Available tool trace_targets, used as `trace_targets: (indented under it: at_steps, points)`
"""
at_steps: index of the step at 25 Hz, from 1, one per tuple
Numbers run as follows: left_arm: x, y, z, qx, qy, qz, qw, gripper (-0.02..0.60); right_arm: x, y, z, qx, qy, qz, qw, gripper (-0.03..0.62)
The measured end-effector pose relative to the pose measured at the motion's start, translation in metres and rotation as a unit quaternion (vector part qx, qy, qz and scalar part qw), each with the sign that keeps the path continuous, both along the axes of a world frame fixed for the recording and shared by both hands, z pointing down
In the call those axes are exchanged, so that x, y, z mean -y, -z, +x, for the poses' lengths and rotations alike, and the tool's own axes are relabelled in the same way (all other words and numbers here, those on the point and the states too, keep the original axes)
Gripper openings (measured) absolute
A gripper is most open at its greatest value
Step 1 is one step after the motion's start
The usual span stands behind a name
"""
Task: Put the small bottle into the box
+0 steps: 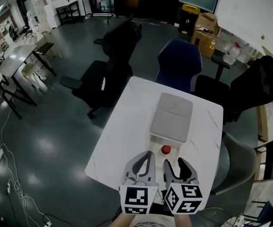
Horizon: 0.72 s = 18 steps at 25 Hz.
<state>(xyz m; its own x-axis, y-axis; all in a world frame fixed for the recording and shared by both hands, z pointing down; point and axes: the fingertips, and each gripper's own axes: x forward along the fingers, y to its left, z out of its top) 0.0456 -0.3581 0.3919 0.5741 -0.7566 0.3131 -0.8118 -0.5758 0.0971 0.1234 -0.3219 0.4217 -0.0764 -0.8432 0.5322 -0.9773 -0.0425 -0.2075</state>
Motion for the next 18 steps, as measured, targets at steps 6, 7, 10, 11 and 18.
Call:
trace_targets:
  at_steps: [6,7,10,11,18]
  points:
    - [-0.008,0.005,0.000,-0.002,-0.004,0.006,1.0000,0.020,-0.006,0.002,-0.002,0.000,-0.002,0.001,1.000,0.215]
    - [-0.009,0.006,0.000,-0.002,-0.004,0.006,1.0000,0.020,-0.007,0.003,-0.003,0.000,-0.002,0.002,1.000,0.215]
    - [-0.011,0.007,-0.002,-0.002,-0.005,0.009,0.9999,0.020,-0.008,0.004,-0.006,0.000,0.000,0.005,1.000,0.215]
    - [-0.011,0.008,-0.003,-0.002,-0.005,0.011,0.9999,0.020,-0.008,0.004,-0.006,0.000,0.000,0.005,1.000,0.215]
    - [-0.013,0.013,-0.007,-0.004,-0.001,0.014,0.9999,0.020,-0.012,0.006,-0.009,-0.003,0.002,0.003,1.000,0.215]
